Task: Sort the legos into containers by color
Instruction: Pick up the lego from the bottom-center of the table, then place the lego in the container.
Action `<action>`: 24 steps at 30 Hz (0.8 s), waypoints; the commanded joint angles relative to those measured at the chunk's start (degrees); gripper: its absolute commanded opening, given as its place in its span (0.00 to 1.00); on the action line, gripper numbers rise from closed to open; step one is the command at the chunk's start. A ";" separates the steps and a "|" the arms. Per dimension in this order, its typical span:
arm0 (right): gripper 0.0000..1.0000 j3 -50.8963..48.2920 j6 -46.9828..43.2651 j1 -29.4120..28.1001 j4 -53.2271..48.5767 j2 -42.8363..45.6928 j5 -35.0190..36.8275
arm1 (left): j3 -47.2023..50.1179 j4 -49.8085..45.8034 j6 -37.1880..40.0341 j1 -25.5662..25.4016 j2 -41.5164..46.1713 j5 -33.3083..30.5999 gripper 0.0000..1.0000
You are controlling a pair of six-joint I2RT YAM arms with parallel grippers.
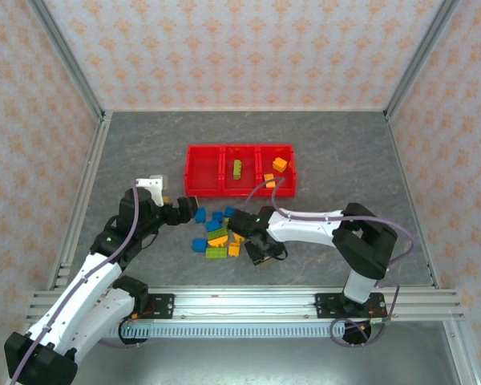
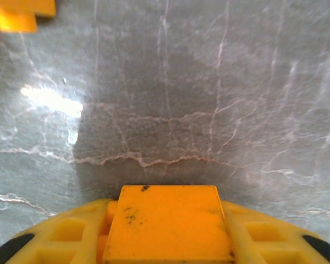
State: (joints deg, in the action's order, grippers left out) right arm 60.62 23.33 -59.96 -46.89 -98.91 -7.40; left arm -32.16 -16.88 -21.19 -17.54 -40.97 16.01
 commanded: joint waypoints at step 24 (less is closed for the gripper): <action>0.26 35.04 -12.49 31.84 5.34 -7.47 1.01 | 0.10 1.42 -0.47 -1.83 1.16 0.23 0.99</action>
State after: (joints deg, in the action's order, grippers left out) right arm 92.68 12.53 -29.39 -43.86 -102.04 -3.53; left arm -32.16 -16.86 -21.17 -18.74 -40.84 16.08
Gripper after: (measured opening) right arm 0.414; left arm 0.992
